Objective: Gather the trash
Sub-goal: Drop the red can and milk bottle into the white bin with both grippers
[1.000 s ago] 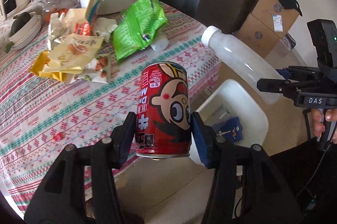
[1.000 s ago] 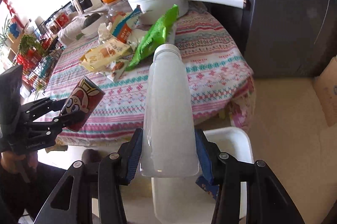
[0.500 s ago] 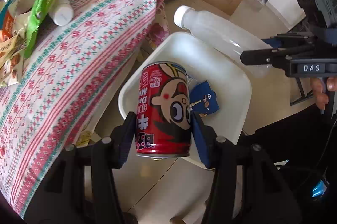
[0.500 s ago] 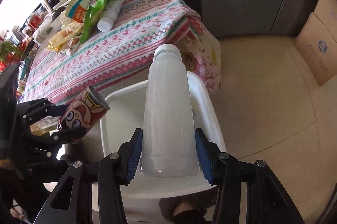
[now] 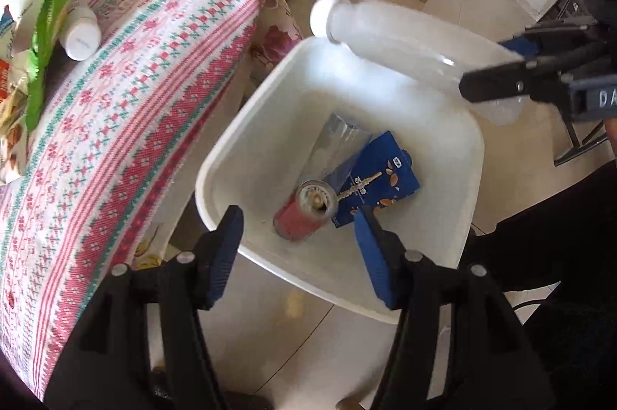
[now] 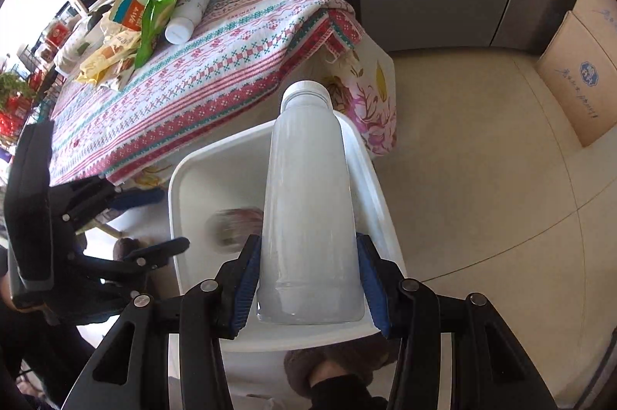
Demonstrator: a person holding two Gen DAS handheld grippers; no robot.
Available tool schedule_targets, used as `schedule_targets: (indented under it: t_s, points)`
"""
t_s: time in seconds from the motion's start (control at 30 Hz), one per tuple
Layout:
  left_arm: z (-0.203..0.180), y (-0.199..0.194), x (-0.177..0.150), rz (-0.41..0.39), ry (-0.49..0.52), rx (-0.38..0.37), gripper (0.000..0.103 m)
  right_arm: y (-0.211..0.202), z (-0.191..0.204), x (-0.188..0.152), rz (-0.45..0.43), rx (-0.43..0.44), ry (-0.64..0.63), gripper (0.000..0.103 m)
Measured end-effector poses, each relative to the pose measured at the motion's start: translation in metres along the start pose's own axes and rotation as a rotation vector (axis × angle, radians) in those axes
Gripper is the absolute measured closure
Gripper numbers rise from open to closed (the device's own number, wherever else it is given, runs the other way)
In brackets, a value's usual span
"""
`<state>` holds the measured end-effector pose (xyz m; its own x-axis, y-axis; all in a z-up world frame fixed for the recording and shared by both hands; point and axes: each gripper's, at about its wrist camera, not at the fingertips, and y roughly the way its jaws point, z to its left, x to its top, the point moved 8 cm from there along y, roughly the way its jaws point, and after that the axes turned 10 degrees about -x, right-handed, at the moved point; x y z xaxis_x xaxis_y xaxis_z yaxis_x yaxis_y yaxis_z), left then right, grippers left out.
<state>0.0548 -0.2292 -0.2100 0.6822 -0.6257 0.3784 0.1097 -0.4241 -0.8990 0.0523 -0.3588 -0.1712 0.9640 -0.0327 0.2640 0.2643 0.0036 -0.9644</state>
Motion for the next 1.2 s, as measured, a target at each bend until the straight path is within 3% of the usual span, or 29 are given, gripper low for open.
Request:
schedule_targets:
  t_s: [0.27, 0.73, 0.83, 0.97, 1.2]
  points:
    - [0.033, -0.036, -0.010, -0.064, -0.074, 0.039, 0.031, 0.017, 0.022, -0.019, 0.069, 0.009, -0.094, 0.053]
    - [0.085, -0.072, -0.023, -0.131, -0.188, 0.091, 0.024, 0.070, 0.049, -0.057, 0.291, 0.002, -0.180, 0.052]
    - [0.088, -0.075, -0.025, -0.138, -0.192, 0.099, 0.022, 0.069, 0.052, -0.053, 0.289, 0.023, -0.163, 0.051]
    - [0.090, -0.079, -0.024, -0.145, -0.190, 0.111, 0.019, 0.059, 0.055, -0.043, 0.254, 0.023, -0.149, 0.039]
    - [0.099, -0.087, -0.023, -0.155, -0.205, 0.126, 0.019, 0.045, 0.062, -0.028, 0.200, 0.011, -0.138, 0.037]
